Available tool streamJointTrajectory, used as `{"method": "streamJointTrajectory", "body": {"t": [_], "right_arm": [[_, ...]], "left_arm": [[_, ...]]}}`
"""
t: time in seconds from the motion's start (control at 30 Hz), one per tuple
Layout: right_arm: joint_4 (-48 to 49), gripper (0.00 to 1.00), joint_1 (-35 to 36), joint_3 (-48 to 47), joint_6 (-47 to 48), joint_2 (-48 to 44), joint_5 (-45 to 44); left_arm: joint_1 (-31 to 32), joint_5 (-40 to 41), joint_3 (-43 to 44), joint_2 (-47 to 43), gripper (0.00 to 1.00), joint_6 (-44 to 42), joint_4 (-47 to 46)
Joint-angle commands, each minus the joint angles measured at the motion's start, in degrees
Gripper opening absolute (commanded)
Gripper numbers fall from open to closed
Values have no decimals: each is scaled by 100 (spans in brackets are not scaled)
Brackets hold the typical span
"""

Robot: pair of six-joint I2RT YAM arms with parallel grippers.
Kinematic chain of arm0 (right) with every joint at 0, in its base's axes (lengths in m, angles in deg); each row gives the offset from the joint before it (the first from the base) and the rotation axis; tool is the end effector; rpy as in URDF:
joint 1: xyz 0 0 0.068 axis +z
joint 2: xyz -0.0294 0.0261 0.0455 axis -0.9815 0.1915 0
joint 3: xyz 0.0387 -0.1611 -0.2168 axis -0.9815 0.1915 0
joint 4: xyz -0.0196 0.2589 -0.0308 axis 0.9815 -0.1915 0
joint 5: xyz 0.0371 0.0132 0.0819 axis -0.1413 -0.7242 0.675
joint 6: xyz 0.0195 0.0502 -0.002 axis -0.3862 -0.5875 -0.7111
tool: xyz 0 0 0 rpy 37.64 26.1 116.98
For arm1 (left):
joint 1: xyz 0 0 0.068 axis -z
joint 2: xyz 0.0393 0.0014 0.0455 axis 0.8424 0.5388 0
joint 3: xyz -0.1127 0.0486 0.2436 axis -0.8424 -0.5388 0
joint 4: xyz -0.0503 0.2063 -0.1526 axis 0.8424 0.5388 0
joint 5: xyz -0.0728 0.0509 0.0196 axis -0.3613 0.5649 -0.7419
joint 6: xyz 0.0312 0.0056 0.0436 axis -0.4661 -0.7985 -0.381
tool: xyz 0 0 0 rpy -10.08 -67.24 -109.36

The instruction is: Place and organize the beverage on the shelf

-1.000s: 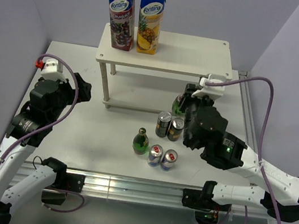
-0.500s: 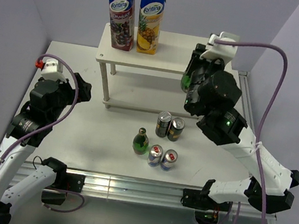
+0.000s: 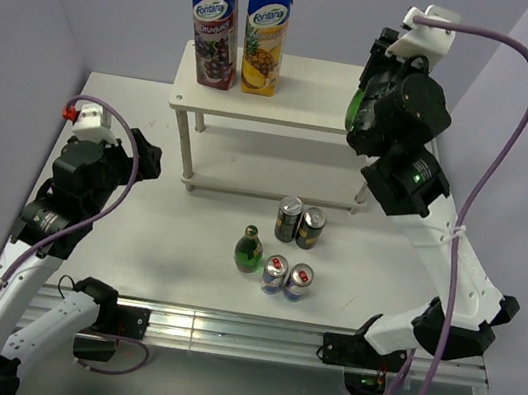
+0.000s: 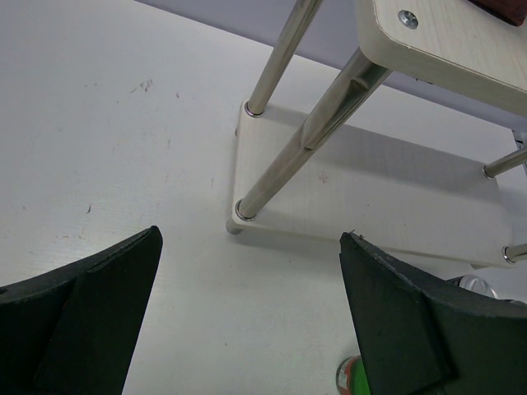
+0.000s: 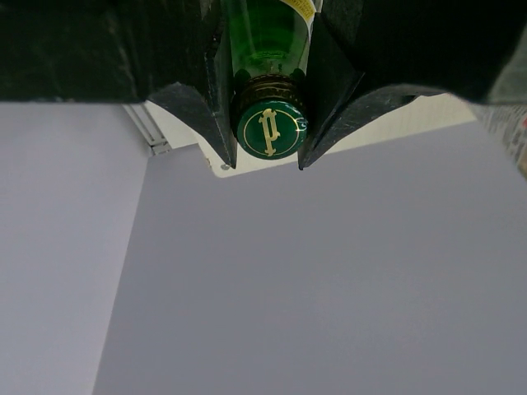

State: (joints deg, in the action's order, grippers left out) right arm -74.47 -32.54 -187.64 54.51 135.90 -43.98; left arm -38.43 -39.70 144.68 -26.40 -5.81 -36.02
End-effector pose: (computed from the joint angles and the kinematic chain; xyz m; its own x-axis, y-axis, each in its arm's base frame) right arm 0.1878 0.1527 0.5902 0.2158 -0.0192 -0.9762 0.2572 0.9656 0.0379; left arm 0.1425 -0.0388 0.3781 -0.2485 -0.3709 -0.8948 -0.0506 0.9275 -0.3704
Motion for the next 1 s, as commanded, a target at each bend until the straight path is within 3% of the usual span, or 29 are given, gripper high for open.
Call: {"method": "streamJointTrajectory", "body": {"t": [0.0,0.43,0.97], "right_arm": [[80,0,-413,-582,-444,216,696],[-448,0,-1354,-1304,-1078,1219,1312],[-193,0,-1934,-399,-1333,1211,1479]], "left_arm": [[-6,-92,-64,-78,96,-71,-177],[-15,-30,-82,-87,97,-88,-168],[-24,-21,-90,-43,97,-88,-194]]}}
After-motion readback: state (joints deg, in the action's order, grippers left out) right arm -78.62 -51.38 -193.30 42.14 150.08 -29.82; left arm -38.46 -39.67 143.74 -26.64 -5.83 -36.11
